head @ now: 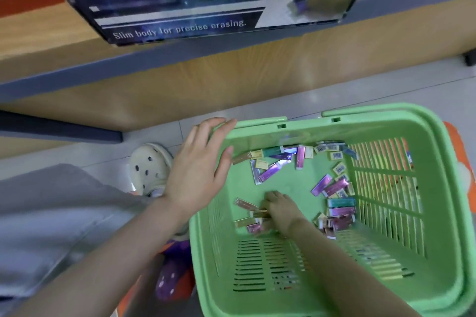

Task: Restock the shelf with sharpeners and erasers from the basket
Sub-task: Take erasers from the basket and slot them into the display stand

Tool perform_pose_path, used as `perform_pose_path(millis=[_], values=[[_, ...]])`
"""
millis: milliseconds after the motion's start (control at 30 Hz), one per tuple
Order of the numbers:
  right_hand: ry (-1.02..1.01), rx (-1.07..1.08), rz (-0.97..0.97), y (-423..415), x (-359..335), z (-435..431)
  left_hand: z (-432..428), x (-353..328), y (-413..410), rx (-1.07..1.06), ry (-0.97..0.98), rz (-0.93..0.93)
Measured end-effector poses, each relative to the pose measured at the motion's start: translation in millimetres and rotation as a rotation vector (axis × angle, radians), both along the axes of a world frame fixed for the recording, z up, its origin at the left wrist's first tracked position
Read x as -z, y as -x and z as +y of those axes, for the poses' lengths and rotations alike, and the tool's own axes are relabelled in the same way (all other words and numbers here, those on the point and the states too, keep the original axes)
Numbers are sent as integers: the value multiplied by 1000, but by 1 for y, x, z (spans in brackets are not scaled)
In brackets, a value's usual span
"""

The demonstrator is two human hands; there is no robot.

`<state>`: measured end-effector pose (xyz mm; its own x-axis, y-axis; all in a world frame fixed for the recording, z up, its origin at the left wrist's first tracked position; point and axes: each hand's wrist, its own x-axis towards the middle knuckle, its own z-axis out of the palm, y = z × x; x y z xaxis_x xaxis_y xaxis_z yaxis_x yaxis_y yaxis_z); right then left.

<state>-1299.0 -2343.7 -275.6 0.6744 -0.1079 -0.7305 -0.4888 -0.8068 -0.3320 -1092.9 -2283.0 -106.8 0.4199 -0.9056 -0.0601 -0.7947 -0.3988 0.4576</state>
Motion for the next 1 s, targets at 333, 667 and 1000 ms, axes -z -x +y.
perform_pose_path(millis=[333, 667, 1000], values=[[-80, 64, 70, -1, -26, -7, -1, 0, -1, -15, 18, 5], [-345, 719, -406, -43, -158, -35, 14, -16, 25, -43, 119, 313], [-278, 362, -634, -64, -222, 23, 13, -54, 55, -778, 285, 1215]])
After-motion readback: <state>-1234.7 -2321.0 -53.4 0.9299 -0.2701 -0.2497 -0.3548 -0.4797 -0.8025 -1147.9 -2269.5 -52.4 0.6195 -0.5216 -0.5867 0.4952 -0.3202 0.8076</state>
